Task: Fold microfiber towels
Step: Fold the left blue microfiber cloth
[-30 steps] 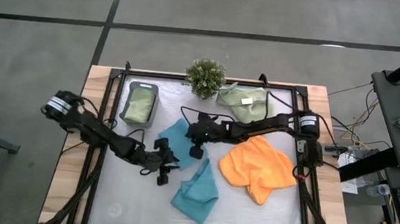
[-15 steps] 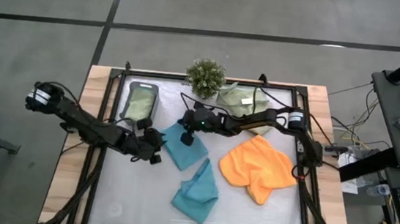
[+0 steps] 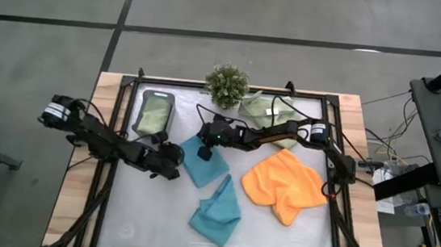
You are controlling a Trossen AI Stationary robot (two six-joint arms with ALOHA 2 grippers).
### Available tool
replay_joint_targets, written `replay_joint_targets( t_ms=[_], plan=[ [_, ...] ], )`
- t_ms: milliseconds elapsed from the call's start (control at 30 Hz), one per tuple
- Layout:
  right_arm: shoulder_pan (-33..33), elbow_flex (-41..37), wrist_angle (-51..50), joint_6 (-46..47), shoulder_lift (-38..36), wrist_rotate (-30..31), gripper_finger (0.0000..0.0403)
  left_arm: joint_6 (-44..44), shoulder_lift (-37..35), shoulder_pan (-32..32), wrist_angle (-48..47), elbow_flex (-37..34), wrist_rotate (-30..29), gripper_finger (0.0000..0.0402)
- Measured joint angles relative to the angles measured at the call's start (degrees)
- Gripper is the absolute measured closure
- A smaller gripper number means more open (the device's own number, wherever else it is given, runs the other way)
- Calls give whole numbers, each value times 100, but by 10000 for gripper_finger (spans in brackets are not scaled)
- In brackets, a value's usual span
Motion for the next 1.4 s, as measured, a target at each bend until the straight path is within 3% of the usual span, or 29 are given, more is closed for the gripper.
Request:
replay_joint_targets(
  t_ms=[167, 367, 767, 933, 1400],
  plan=[
    [0, 2, 2, -12, 0, 4, 394, -101, 249, -1, 44, 108, -63, 293],
    [27, -2, -302, -257, -255, 5, 394, -38, -57, -1, -58, 144, 116, 293],
    [283, -2, -2395, -789, -1312, 3, 394, 59, -873, -25, 70, 146, 177, 293],
    [528, -2, -3326, -1220, -1617, -24, 394, 84, -918, -47, 564, 146, 221, 293],
    [1151, -179, -4443, -154, -1845, -22, 394, 58, -841, -249, 1456, 146, 596, 293]
  ],
)
